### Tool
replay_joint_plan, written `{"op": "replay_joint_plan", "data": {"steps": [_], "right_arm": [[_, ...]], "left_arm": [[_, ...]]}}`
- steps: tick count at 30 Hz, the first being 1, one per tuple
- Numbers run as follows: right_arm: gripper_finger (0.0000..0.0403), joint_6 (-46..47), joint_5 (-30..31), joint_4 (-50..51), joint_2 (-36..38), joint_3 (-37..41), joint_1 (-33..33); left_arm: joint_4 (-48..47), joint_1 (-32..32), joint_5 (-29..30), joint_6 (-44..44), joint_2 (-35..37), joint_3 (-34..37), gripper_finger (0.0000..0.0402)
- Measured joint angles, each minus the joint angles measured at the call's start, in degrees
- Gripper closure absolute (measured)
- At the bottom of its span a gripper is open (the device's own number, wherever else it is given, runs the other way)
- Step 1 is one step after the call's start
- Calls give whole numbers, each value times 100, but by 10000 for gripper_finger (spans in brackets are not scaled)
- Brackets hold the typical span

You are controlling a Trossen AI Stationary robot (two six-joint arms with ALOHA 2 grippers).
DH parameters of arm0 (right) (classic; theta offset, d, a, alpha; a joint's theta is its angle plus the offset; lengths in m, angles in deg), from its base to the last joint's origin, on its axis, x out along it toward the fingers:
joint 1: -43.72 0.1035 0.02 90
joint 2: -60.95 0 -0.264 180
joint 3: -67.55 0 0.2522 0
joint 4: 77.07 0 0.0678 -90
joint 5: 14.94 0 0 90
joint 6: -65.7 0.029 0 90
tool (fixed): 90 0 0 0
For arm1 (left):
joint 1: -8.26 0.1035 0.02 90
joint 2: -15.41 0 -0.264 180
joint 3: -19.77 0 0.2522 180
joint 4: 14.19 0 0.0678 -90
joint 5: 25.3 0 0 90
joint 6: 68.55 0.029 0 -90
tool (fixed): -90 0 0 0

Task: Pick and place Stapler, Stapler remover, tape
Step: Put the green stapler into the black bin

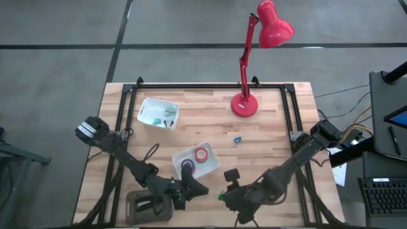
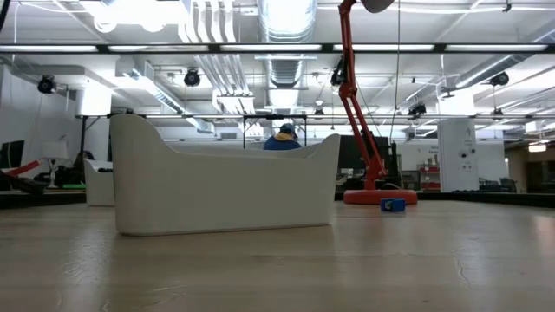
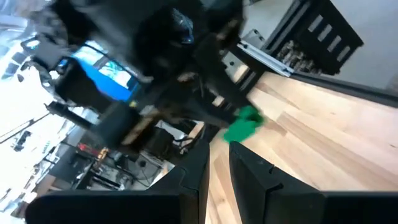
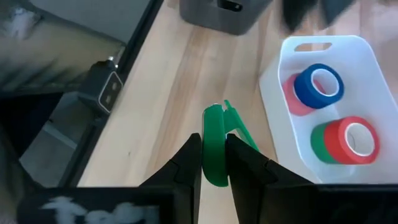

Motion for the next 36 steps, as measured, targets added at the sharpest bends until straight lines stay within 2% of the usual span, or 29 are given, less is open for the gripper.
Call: {"op": "replay_joint_plan", "data": {"steps": [10,17,22,27,36], "right_arm": [[347,17,-562,205,53,-50,-266],[347,-4,-706,180,118,-93,-344],[347,-29,-739,193,118,-111,-343],[347,-48,-739,191,118,-115,-348],[347,-197,-958,-129,118,-115,-520]], "left_arm": [[-16,-35,30,257,-617,-564,337],[-211,-85,513,115,-806,-805,333],[-395,-85,630,-148,-806,-881,290],[-413,-111,640,46,-806,-886,240],[-415,-111,448,487,-806,-886,227]]}}
